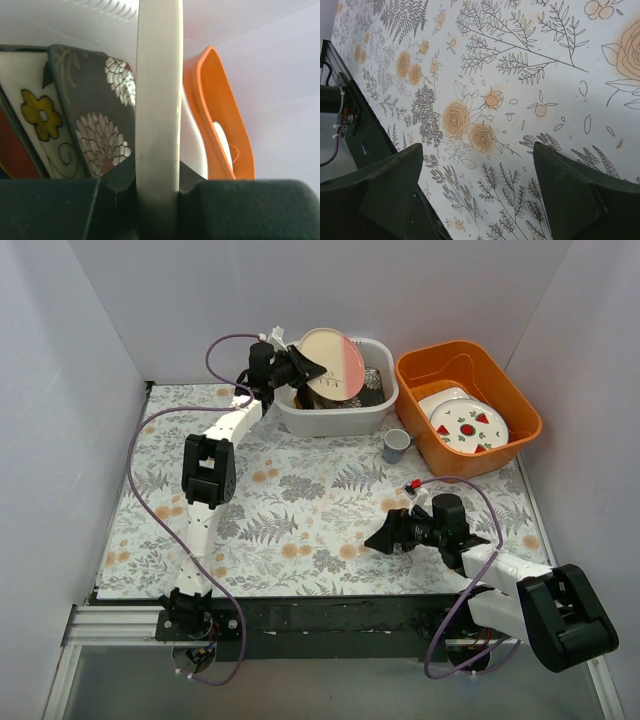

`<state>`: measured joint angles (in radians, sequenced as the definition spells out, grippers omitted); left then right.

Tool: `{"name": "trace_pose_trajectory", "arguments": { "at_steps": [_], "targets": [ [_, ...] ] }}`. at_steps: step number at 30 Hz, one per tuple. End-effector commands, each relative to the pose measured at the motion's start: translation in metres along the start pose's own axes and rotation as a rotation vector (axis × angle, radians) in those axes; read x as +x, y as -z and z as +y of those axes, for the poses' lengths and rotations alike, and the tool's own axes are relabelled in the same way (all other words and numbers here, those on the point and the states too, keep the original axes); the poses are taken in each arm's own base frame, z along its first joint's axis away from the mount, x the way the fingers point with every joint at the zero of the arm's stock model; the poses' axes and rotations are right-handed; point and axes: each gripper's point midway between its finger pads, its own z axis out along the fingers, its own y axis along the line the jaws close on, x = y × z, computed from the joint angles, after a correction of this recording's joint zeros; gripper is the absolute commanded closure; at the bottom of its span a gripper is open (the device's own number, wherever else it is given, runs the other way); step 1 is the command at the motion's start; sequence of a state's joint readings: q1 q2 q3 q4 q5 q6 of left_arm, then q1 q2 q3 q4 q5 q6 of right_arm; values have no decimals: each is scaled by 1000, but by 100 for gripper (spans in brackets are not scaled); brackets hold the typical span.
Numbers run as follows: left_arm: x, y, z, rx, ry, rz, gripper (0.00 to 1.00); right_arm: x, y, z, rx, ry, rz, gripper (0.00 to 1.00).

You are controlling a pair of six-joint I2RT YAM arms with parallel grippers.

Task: Place the plates into the plastic bin on the countertop
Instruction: Place the plate in the plastic bin, then reset both arms

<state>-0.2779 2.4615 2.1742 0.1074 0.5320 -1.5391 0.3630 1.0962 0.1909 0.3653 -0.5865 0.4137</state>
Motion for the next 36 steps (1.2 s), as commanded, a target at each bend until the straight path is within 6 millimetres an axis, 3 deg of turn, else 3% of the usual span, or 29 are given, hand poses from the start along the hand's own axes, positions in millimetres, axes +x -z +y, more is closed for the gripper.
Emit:
{"name": "trace_pose_trajectory", "arguments": {
  "at_steps": [1, 8, 14, 15, 17, 20, 24, 26, 27, 29, 31, 33, 34, 35, 36],
  "targets": [
    [-26, 1, -39, 97, -68, -61, 91, 7, -5, -4, -2, -13, 54, 2],
    [-10, -7, -9, 29, -60, -18, 87, 4, -10, 2, -47, -6, 64, 2],
    [-11, 2, -4, -41, -92, -11, 35, 5, -10, 1, -51, -5, 66, 2],
    [-5, 4, 4, -83, -73, 2, 27, 6, -10, 1, -49, -9, 67, 2],
    [-14, 10, 5, -131, -92, -22, 3, 6, -9, 2, -52, -11, 68, 2],
    [-21, 19, 5, -193, -109, -36, 2, 8, -7, 2, -48, -11, 63, 2],
    [-46, 40, -12, -275, -172, -109, 2, 6, -4, 3, -42, 2, 50, 2],
    [-56, 52, -10, -337, -200, -147, 2, 5, -4, 5, -43, 6, 46, 2],
    [-65, 61, -22, -340, -231, -171, 2, 5, -3, 3, -39, 2, 46, 2],
    [-67, 71, -19, -381, -249, -186, 2, 5, -3, 3, -33, 4, 46, 2],
    [-73, 84, -35, -380, -275, -207, 2, 2, -3, 4, -32, 13, 39, 2],
    [-67, 94, -34, -395, -275, -195, 2, 1, -2, 3, -22, 15, 42, 2],
    [-72, 105, -51, -377, -290, -213, 2, -5, -3, 4, -21, 31, 33, 2],
    [-59, 109, -40, -397, -284, -187, 2, -7, -3, 2, -7, 35, 30, 2],
    [-56, 114, -41, -395, -286, -182, 2, -10, -3, 3, -5, 38, 28, 2]
  ]
}}
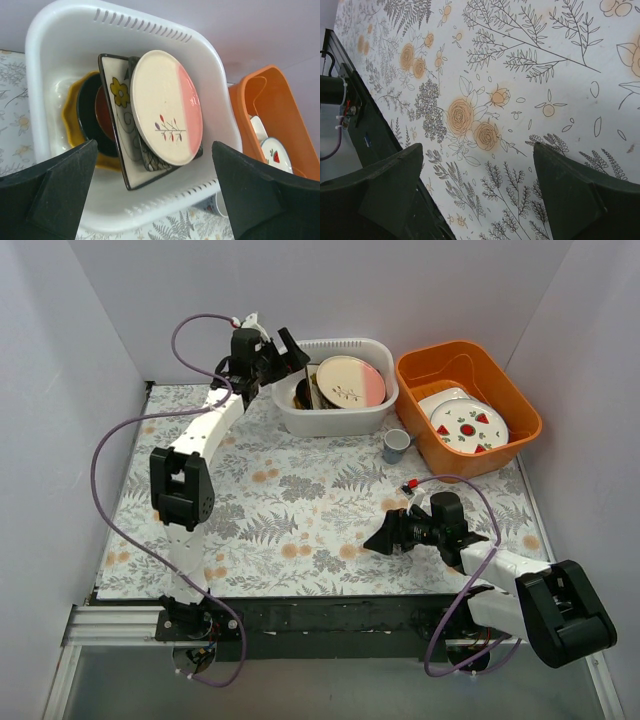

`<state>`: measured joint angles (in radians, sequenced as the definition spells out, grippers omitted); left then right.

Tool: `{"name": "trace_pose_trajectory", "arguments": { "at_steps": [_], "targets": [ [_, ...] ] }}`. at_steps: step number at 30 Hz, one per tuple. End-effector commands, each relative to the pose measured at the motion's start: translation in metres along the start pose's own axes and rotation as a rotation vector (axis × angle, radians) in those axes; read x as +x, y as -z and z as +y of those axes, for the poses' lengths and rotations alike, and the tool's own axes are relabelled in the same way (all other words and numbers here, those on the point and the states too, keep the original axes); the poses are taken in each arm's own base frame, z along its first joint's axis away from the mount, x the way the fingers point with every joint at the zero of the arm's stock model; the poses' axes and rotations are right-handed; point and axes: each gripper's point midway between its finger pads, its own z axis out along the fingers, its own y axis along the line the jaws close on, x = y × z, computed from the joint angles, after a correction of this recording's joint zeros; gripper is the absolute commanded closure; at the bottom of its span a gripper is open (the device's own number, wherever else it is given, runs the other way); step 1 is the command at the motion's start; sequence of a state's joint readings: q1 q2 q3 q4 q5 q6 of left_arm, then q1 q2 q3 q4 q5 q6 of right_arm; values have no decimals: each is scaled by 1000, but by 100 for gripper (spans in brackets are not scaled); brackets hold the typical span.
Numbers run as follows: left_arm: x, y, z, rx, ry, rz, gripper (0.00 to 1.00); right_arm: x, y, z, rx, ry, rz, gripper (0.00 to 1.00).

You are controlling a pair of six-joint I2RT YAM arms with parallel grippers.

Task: Place the plates into the plastic bin on the countertop
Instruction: Reset both arms

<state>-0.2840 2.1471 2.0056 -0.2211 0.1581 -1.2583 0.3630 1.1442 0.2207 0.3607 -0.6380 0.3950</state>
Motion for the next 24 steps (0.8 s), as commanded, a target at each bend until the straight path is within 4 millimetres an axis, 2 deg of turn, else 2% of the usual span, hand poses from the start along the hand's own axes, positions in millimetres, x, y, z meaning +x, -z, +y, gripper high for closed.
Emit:
{"name": "trace_pose_trajectory", "arguments": {
  "at_steps": [1, 2, 3, 4, 5, 6, 8, 9, 10, 11, 12, 15, 19, 22, 24],
  "targets": [
    [-21, 53, -11, -11, -65, -58, 2, -17, 0, -1, 36, 42, -16, 2],
    [-30, 69, -21, 10, -74, -87, 2, -21, 0, -3, 51, 53, -24, 2],
    [-7, 73, -7, -8, -70, -43, 2, -24, 1, -3, 58, 51, -26, 2],
    [-2, 79, -7, -2, -76, -39, 2, -27, 1, -4, 69, 55, -29, 2],
    [-9, 95, -15, 20, -92, -69, 2, -38, 1, -3, 82, 78, -51, 2],
    [17, 98, 4, -11, -84, -20, 2, -43, 2, -2, 88, 87, -61, 2],
    [22, 115, 6, -18, -81, -31, 2, -56, 4, -3, 117, 107, -88, 2],
    [42, 117, 20, -41, -70, 9, 2, -62, 5, -2, 127, 119, -105, 2],
    [49, 121, 23, -39, -69, 17, 2, -64, 7, -3, 141, 120, -108, 2],
    [56, 125, 26, -36, -67, 26, 2, -74, 8, -2, 157, 132, -131, 2],
    [70, 132, 34, -45, -70, 49, 2, -79, 9, -2, 166, 141, -142, 2],
    [81, 143, 40, -50, -74, 49, 2, -90, 12, -1, 188, 151, -164, 2],
    [116, 155, 70, -126, -55, 103, 2, -102, 17, 3, 206, 160, -197, 2],
    [131, 165, 82, -152, -50, 115, 2, -115, 24, 3, 244, 187, -255, 2],
    [152, 173, 97, -189, -36, 147, 2, -126, 33, -2, 305, 207, -297, 2]
  ]
}}
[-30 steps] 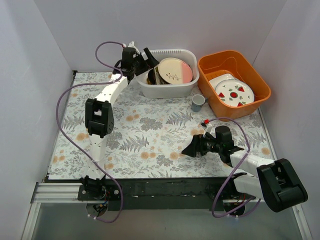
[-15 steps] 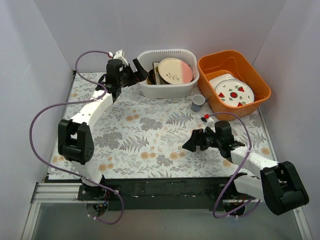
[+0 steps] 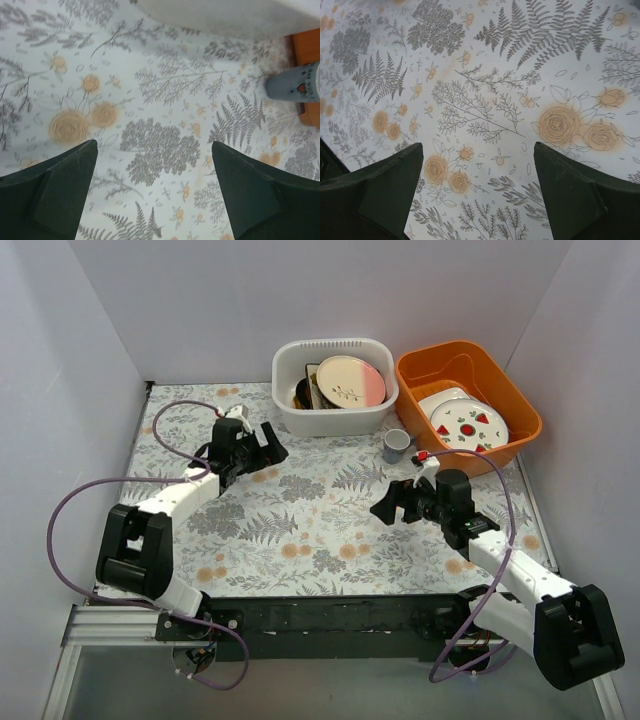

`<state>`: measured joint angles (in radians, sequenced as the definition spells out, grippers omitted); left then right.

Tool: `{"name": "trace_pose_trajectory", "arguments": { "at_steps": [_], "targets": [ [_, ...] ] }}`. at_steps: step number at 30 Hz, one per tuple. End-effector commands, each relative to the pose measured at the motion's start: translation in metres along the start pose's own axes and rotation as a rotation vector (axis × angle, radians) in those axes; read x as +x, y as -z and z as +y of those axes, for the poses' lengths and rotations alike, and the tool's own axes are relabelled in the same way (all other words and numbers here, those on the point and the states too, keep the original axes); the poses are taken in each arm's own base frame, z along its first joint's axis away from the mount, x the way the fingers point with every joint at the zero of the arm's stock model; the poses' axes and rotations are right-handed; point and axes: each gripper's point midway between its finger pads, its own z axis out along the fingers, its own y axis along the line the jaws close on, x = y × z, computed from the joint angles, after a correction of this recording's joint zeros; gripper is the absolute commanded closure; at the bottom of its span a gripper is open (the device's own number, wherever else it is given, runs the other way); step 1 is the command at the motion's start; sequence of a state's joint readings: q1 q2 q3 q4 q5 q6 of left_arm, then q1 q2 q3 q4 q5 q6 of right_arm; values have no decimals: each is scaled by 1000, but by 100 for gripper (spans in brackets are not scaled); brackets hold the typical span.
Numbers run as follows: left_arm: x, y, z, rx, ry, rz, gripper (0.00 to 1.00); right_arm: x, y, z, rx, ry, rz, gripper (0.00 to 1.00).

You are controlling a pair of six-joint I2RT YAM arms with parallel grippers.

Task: Place the plates into the plastic bin on the countertop
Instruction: Reset both arms

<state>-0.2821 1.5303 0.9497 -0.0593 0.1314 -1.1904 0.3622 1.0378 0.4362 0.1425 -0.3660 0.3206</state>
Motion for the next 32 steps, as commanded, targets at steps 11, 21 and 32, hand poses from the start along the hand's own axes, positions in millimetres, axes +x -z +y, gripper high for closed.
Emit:
{"name": "trace_pose_trajectory", "arguments": {
  "at_steps": [11, 21, 32],
  "targets": [
    [45, 43, 54, -156, 71, -53, 2, -59, 12, -28, 235, 58, -162, 2],
    [71, 59, 70, -180, 92, -51, 2, -53, 3, -46, 303, 27, -158, 2],
    [55, 58, 50, -55, 70, -145, 2, -72, 7, -80, 464, 168, -243, 2]
  ]
}}
